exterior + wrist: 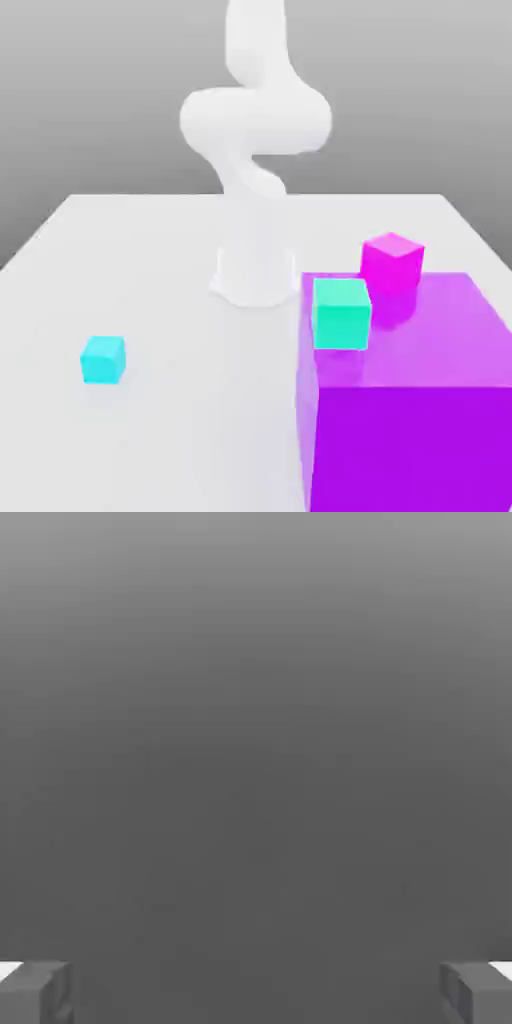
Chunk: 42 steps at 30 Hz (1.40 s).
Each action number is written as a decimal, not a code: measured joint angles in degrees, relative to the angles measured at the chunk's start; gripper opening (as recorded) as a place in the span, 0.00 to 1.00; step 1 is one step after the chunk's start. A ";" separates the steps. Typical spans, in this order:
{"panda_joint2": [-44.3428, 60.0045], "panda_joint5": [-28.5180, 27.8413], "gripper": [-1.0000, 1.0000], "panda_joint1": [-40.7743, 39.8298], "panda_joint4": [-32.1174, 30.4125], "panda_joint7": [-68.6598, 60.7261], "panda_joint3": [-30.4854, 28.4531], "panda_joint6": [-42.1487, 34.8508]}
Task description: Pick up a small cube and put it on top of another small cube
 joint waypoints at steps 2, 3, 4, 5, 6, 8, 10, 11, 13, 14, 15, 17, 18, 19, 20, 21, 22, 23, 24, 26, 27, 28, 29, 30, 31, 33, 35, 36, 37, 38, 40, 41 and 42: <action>3.99 -0.45 0.50 -3.71 -3.21 4.88 -0.24 2.98; 5.96 -0.66 0.50 -5.52 -4.77 7.27 -0.39 4.45; 7.91 -0.85 0.50 -7.32 -6.32 9.63 -0.53 5.90; 9.86 -1.07 0.50 -9.07 -7.86 12.00 -0.74 7.34; 11.80 -1.28 0.50 -10.81 -9.40 14.36 -0.97 8.79; 15.71 -1.69 0.50 -14.25 -12.49 19.10 -1.51 11.68; 19.72 -2.07 0.50 -17.68 -15.62 23.90 -2.18 14.64; 21.78 -2.28 0.50 -19.33 -17.21 26.36 -2.65 16.16; 26.10 -2.58 0.50 -22.66 -20.48 31.36 -3.71 19.31; 28.38 -2.64 0.50 -24.32 -22.16 33.92 -4.34 20.92; 30.65 -2.64 0.50 -25.78 -23.85 36.37 -5.17 22.61; 34.83 -2.26 0.50 -28.35 -27.06 40.74 -6.72 25.70; 36.85 -1.76 0.50 -29.35 -28.64 42.64 -7.60 27.20; 38.88 -0.95 0.50 -30.68 -29.74 43.78 -8.24 28.75; 40.95 0.03 0.50 -30.12 -30.11 43.99 -8.51 30.38; 43.03 1.45 0.50 -30.34 -30.12 43.43 -8.37 32.05; 45.12 2.97 0.50 -30.79 -29.93 42.56 -7.73 33.73; 47.20 4.48 0.50 -31.50 -29.64 41.59 -6.74 35.41; 49.28 5.77 0.50 -32.49 -29.31 40.70 -5.49 37.10; 53.42 6.94 0.50 -35.05 -28.60 39.83 -2.70 40.52; 55.31 7.20 0.00 -36.10 -28.28 39.60 -1.61 42.08; 55.31 7.20 0.00 -36.10 -28.28 39.60 -1.61 42.08; 55.31 7.18 0.00 -36.09 -28.28 39.61 -1.61 42.10; 55.31 7.15 0.00 -36.09 -28.28 39.64 -1.60 42.13; 55.31 7.12 0.00 -36.10 -28.28 39.67 -1.60 42.17; 56.25 7.11 0.00 -36.67 -28.11 39.66 -1.05 42.97; 54.38 6.56 0.00 -36.07 -28.45 40.12 -1.78 41.42; 52.68 5.82 0.00 -35.54 -28.76 40.69 -2.49 40.02; 50.79 5.03 0.00 -34.96 -29.10 41.26 -3.28 38.47; 48.81 3.87 0.00 -34.68 -29.46 42.12 -3.86 36.85; 44.71 1.71 0.00 -34.79 -30.19 43.67 -4.42 33.50; 42.64 0.96 0.00 -35.31 -30.55 44.19 -4.04 31.82; 40.75 0.50 0.00 -35.56 -30.43 44.54 -3.60 29.83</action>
